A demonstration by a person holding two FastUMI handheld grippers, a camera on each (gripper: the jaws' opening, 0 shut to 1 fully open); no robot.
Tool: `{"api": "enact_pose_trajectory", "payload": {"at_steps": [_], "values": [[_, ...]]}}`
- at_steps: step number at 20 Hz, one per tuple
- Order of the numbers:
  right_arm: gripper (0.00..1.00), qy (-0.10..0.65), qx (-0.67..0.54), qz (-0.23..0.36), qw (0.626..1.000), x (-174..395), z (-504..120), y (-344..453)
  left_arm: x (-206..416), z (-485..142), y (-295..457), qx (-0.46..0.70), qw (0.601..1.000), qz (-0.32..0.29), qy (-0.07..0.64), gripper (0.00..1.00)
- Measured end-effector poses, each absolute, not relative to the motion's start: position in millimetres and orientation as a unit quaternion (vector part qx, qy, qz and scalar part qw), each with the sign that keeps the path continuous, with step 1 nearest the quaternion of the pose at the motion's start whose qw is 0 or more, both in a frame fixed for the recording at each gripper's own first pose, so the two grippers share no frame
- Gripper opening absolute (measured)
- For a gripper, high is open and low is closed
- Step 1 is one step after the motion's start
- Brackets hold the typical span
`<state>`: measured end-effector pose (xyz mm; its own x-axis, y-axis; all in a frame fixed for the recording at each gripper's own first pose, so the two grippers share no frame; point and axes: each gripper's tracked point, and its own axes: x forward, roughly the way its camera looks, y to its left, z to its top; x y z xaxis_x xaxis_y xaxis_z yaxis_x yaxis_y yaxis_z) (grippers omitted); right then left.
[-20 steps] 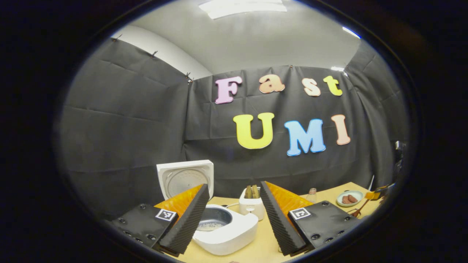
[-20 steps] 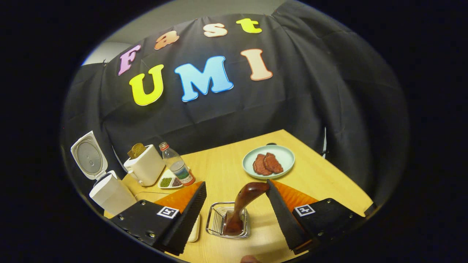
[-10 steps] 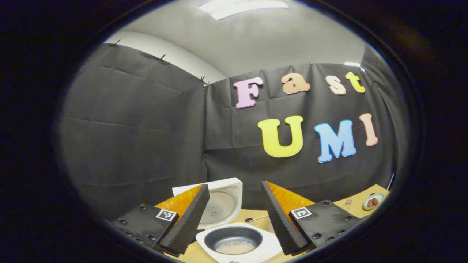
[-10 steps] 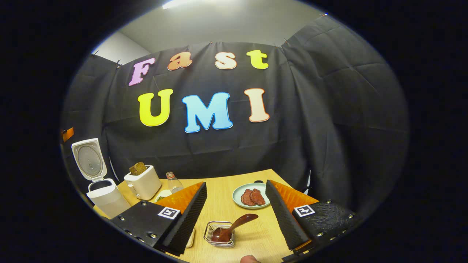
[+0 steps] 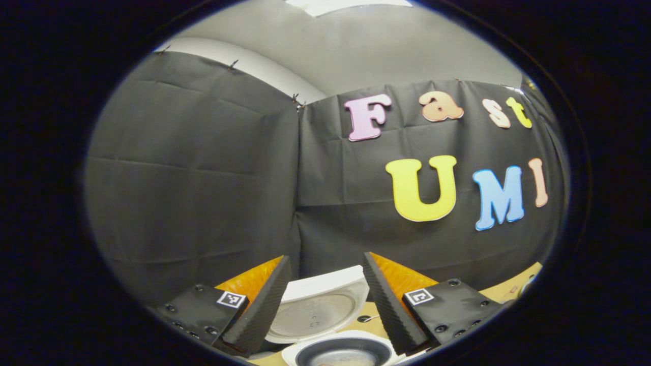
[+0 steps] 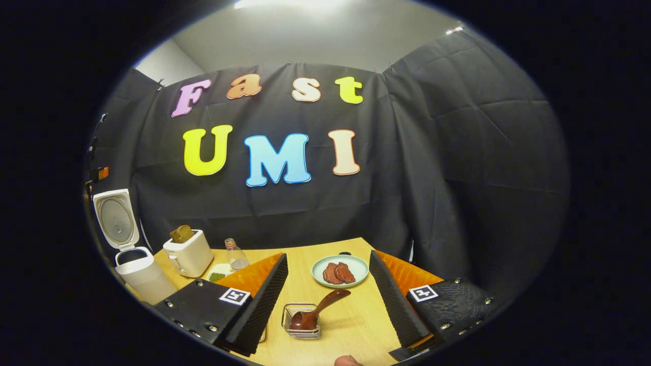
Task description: Close the left gripper, press the button to open the rice cooker; take a wooden spoon from the chopstick holder with the right hand, scoop a spoonful of rice and pour it into the rice cooker, then put the wooden spoon back into the chopstick holder.
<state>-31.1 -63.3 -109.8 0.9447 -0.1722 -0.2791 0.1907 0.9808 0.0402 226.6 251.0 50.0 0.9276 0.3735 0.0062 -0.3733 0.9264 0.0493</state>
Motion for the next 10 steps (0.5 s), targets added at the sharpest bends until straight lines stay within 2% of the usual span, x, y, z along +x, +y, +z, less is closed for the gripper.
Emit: {"api": "enact_pose_trajectory", "payload": {"at_steps": [10], "values": [[0.98, 0.154, 0.007, -0.105, 0.982, -57, -113, -50, 318, -10, 319, -0.030, 0.971, 0.216, 0.102, 0.97]]}}
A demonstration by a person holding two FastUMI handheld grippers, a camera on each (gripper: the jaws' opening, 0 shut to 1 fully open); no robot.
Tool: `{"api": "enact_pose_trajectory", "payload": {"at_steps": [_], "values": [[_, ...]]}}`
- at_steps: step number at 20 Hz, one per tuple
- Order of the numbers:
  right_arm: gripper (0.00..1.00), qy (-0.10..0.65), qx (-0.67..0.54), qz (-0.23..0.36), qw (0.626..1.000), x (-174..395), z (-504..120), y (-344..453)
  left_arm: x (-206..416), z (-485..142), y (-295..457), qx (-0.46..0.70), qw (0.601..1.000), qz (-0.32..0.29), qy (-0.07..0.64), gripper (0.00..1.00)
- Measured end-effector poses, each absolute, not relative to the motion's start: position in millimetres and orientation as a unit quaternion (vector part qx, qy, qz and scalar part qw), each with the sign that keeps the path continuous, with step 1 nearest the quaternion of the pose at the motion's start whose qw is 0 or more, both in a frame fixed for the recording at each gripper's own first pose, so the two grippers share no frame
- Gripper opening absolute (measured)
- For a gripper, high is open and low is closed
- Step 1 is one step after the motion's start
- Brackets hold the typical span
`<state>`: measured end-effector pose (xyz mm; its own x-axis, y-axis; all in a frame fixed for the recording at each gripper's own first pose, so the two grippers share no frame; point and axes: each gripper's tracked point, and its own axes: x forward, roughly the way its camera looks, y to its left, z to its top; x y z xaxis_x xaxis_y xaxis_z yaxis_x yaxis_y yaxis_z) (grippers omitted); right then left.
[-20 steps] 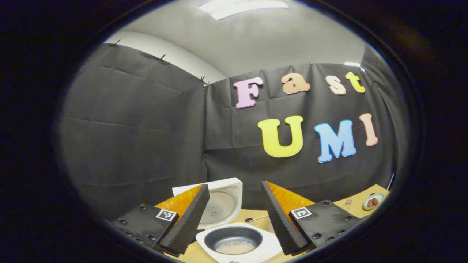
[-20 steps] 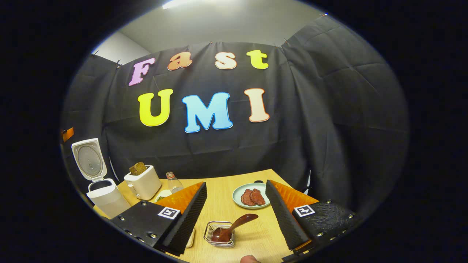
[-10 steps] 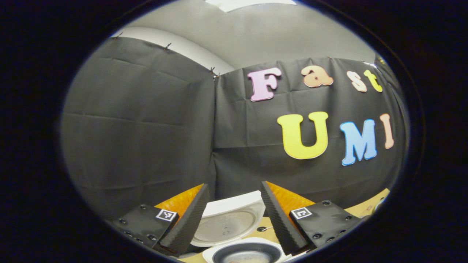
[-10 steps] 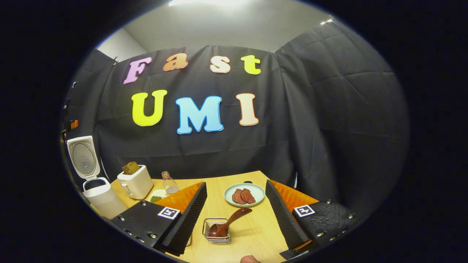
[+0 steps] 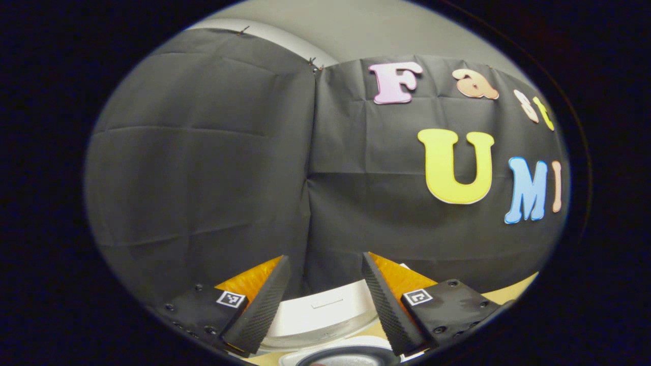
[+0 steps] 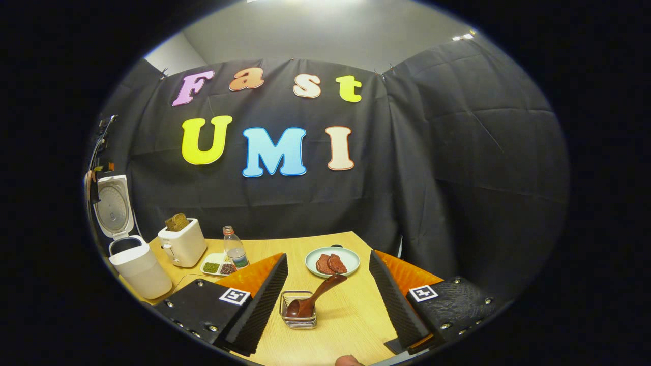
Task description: Close the left gripper, press the button to open the rice cooker; take a wooden spoon from the chopstick holder with the right hand, scoop a spoonful of rice and pour it into the rice cooker, then put the wooden spoon back into the chopstick holder.
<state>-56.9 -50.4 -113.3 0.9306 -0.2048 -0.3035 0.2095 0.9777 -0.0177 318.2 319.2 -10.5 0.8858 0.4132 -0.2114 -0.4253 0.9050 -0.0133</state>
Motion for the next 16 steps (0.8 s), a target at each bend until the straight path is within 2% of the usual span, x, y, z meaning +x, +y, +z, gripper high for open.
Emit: {"api": "enact_pose_trajectory", "payload": {"at_steps": [1, 4, 7, 11, 16], "values": [[0.98, 0.154, 0.008, -0.103, 0.983, -58, -113, -49, 318, -22, 320, -0.038, 0.967, 0.219, 0.122, 0.96], [0.98, 0.155, 0.006, -0.094, 0.983, -56, -114, -46, 315, -18, 316, -0.030, 0.968, 0.217, 0.120, 1.00], [0.98, 0.156, 0.004, -0.076, 0.985, -53, -116, -46, 307, -20, 308, -0.039, 0.968, 0.214, 0.129, 0.96], [0.98, 0.157, 0.000, -0.056, 0.986, -47, -117, -55, 285, -23, 272, -0.036, 0.967, 0.215, 0.133, 0.99], [0.98, 0.159, 0.012, -0.040, 0.986, -36, -120, -75, 259, -35, 234, -0.040, 0.965, 0.215, 0.146, 0.95]]}}
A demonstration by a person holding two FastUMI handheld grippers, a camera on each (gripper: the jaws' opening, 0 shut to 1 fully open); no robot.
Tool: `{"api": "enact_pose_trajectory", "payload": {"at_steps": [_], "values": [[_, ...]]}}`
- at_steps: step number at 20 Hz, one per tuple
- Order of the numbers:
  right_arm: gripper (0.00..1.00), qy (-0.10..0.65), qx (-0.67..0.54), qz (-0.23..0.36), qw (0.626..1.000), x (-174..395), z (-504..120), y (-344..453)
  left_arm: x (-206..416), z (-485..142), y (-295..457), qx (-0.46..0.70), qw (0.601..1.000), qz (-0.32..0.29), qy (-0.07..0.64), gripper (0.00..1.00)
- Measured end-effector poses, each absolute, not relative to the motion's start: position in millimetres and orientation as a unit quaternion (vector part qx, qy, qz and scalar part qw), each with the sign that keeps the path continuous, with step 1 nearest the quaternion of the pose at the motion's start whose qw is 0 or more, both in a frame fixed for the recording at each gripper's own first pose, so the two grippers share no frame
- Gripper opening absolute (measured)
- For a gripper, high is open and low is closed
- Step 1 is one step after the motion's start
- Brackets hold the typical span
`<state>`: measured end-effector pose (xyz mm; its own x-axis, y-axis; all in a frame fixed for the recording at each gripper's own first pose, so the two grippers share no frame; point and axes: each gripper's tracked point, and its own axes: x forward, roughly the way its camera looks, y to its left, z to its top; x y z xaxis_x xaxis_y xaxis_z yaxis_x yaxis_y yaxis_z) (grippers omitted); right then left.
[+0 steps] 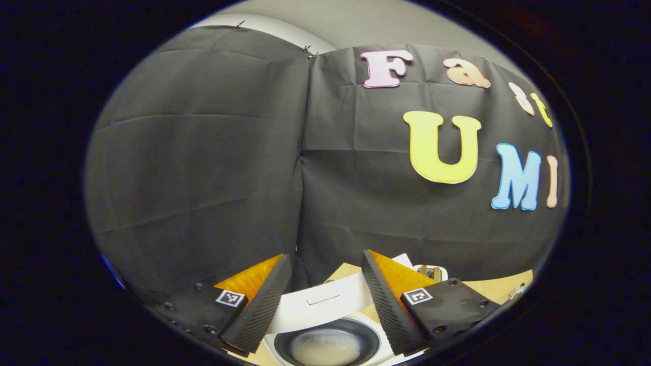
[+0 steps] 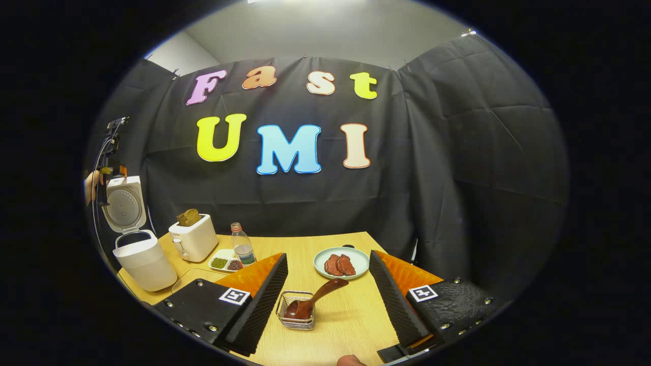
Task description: Close the left gripper, press the button to open the rice cooker; take a wooden spoon from the chopstick holder with the right hand, scoop a spoonful of rice and pour it into the rice cooker, then put the wooden spoon back into the chopstick holder.
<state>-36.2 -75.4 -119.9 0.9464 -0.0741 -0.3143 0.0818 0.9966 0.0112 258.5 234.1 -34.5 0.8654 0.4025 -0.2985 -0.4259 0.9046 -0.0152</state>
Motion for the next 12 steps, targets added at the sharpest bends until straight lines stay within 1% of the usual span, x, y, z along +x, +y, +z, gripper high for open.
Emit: {"api": "enact_pose_trajectory", "payload": {"at_steps": [1, 2, 3, 4, 5, 12], "values": [[0.98, 0.159, 0.011, -0.036, 0.987, -34, -120, -80, 254, -38, 226, -0.041, 0.964, 0.215, 0.149, 0.95], [0.98, 0.160, 0.010, -0.031, 0.987, -32, -121, -83, 248, -42, 218, -0.038, 0.964, 0.215, 0.152, 0.98], [0.98, 0.160, 0.009, -0.027, 0.987, -30, -122, -86, 244, -46, 209, -0.033, 0.964, 0.213, 0.156, 0.95], [0.98, 0.160, 0.009, -0.023, 0.987, -28, -122, -88, 241, -51, 198, -0.029, 0.964, 0.209, 0.161, 0.99], [0.98, 0.160, 0.010, -0.020, 0.987, -26, -123, -91, 238, -54, 190, -0.026, 0.964, 0.205, 0.167, 0.97], [0.98, 0.165, 0.017, 0.000, 0.986, -18, -133, -99, 216, -94, 152, -0.017, 0.960, 0.202, 0.193, 0.97]]}}
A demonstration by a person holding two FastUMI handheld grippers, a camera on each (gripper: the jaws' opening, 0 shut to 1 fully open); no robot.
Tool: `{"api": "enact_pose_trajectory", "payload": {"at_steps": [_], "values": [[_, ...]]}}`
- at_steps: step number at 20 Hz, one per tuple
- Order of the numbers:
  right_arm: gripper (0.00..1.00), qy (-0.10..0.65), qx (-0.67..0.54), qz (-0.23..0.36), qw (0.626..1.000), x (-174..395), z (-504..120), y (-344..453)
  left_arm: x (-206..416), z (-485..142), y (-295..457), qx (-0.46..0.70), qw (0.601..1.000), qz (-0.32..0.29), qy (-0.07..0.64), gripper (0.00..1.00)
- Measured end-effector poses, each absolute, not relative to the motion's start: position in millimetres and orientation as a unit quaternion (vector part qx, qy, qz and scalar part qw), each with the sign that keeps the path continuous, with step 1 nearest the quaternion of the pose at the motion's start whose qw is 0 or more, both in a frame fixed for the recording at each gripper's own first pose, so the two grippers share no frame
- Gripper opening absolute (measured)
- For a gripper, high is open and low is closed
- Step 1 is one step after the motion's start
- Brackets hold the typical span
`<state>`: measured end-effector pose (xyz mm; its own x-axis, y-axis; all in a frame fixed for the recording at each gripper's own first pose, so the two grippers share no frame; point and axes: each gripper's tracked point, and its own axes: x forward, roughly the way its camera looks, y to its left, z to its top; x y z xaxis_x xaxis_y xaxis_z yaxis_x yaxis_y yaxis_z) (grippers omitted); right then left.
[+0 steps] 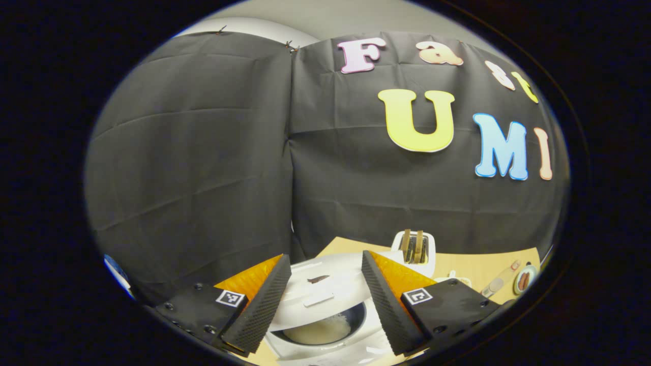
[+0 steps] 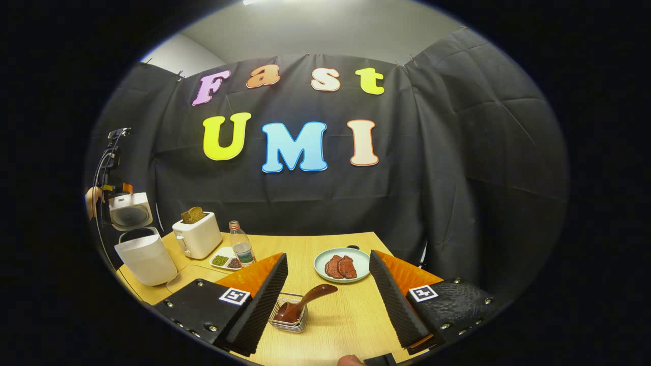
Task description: Close the left gripper, press the button to open the rice cooker; take a wooden spoon from the chopstick holder with the right hand, scoop a spoonful of rice and pour it into the rice cooker, then put the wooden spoon back into the chopstick holder.
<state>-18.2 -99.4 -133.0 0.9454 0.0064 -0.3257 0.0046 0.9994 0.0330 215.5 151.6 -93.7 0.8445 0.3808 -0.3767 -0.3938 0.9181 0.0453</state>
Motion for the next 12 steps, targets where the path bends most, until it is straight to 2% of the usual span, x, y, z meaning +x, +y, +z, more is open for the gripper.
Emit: {"api": "enact_pose_trajectory", "payload": {"at_steps": [12], "values": [[0.98, 0.179, 0.022, 0.009, 0.984, -20, -147, -109, 191, -184, 104, -0.050, 0.943, 0.178, 0.276, 0.99]]}}
